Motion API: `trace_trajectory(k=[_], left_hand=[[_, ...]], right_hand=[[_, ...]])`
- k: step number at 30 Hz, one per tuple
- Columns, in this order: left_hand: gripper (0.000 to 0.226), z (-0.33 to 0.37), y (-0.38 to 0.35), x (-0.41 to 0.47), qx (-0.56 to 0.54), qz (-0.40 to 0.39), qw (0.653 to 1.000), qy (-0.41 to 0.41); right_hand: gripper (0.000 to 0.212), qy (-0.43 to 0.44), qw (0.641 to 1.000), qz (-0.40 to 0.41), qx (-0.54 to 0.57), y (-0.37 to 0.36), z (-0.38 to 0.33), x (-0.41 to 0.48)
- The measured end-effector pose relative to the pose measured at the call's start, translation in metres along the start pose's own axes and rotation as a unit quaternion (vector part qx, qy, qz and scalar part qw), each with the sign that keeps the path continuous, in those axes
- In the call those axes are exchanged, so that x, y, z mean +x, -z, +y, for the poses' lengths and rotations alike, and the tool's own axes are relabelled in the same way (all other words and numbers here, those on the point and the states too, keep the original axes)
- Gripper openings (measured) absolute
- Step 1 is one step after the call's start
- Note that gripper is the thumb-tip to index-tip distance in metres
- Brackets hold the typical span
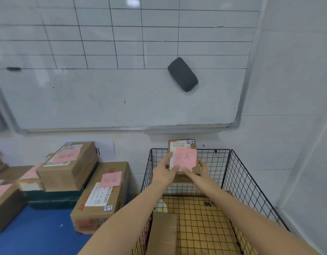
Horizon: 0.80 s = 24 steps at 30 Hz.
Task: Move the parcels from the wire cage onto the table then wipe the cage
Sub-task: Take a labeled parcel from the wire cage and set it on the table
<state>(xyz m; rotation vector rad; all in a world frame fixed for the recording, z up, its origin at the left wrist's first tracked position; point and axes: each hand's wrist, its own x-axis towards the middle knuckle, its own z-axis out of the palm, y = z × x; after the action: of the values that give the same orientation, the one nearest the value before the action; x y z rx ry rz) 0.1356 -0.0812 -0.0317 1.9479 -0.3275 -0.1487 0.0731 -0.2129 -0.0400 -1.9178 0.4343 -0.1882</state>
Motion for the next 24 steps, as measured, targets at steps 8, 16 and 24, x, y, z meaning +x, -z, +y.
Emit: trace_trajectory(k=[8, 16, 24], left_hand=[[0.045, 0.021, 0.022, 0.005, 0.009, 0.01, 1.0, 0.009], [0.043, 0.031, 0.067, -0.019, 0.019, 0.046, 0.999, 0.006], [0.041, 0.048, 0.124, -0.062, 0.007, 0.106, 0.994, 0.006]], right_hand=[[0.109, 0.06, 0.987, 0.045, -0.143, 0.013, -0.022, -0.015], [0.118, 0.05, 0.982, 0.032, -0.18, 0.024, -0.044, -0.053], [0.093, 0.081, 0.98, 0.02, -0.181, 0.009, -0.062, -0.098]])
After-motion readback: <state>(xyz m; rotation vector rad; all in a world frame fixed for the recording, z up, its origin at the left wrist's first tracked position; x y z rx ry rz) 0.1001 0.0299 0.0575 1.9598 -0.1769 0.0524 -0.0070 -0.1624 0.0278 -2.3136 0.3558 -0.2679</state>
